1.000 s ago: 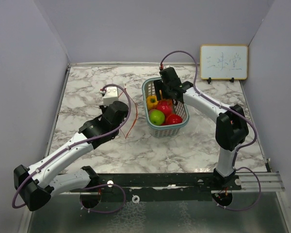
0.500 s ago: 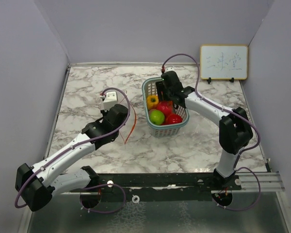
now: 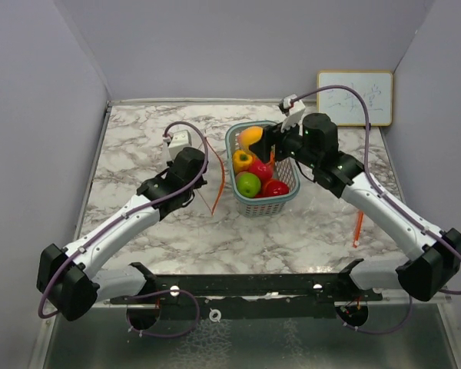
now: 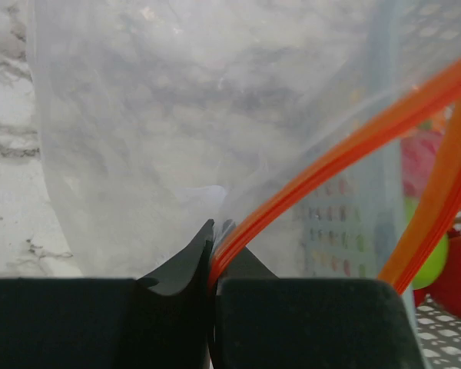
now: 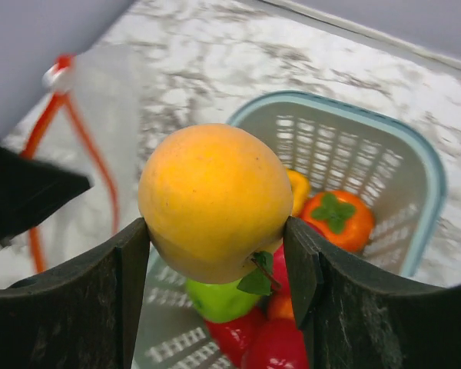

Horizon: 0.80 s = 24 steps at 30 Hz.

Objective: Place the food in the zip-top bag and seal the zipper
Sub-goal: Pick up the fake fruit from the bin, then place the fake fruit in the zipper food storage bag.

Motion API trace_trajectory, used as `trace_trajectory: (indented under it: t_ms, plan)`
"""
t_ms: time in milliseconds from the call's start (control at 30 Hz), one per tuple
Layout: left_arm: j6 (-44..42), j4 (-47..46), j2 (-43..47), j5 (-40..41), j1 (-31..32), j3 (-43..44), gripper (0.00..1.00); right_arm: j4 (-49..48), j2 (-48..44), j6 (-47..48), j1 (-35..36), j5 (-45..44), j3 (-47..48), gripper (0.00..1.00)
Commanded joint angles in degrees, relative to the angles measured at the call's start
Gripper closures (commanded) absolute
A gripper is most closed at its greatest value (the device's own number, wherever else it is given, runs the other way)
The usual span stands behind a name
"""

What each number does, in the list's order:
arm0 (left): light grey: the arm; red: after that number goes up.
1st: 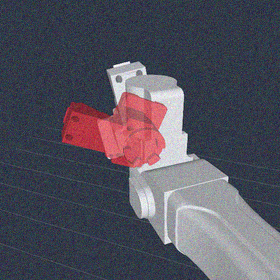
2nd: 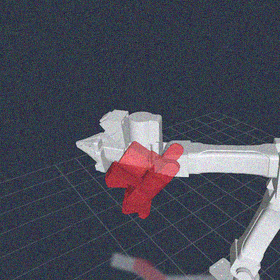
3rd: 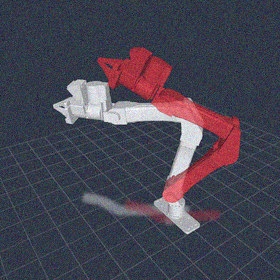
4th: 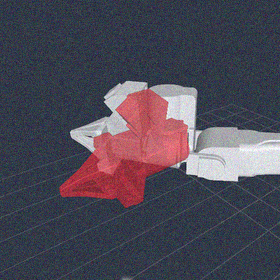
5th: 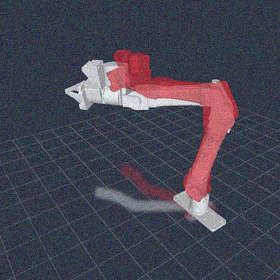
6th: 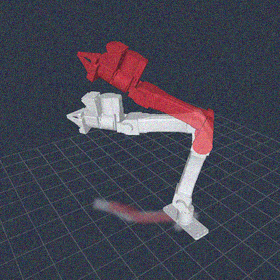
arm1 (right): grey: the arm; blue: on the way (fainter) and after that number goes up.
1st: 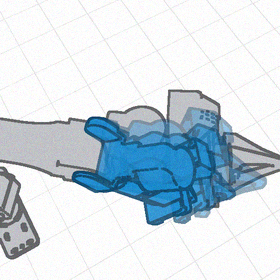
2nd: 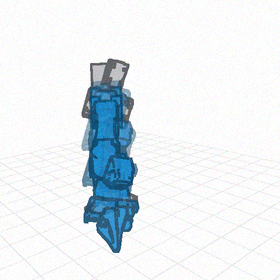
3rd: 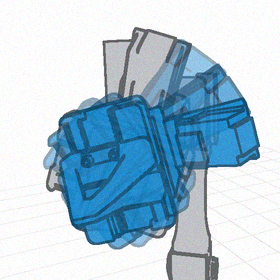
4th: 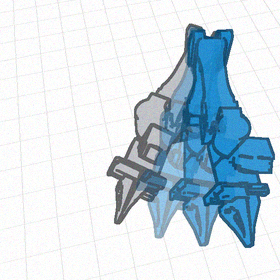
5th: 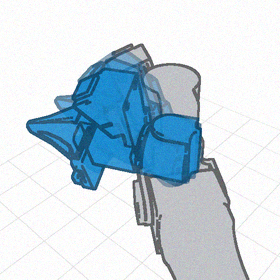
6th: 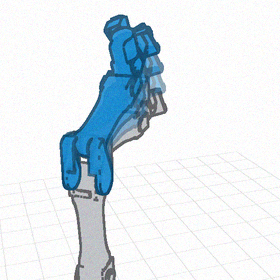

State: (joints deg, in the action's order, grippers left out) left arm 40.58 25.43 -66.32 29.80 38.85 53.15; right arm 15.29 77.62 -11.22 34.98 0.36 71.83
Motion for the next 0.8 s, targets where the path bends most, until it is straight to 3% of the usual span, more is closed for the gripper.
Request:
trace_trajectory:
  t_ms: [0, 167, 333, 767]
  plan:
    - [-0.2, -1.3, -0.7, -4.4, -1.3, 6.4, 1.0, -7.6, -5.6, 1.1, 0.6, 23.6, -5.1, 0.74]
    - [-0.2, -1.7, -0.2, -6.2, -1.8, 8.1, 1.0, -16.1, -6.9, -1.4, 1.7, 37.4, -9.1, 0.73]
    - [1.5, -2.3, 0.0, -9.2, -2.2, 7.0, 1.0, -24.0, -6.5, -6.0, 2.2, 43.9, -11.0, 0.73]
    - [4.8, -10.8, 3.2, -16.6, -3.5, -1.6, 1.0, -40.9, -1.0, -14.6, 2.3, 40.5, -15.6, 0.73]
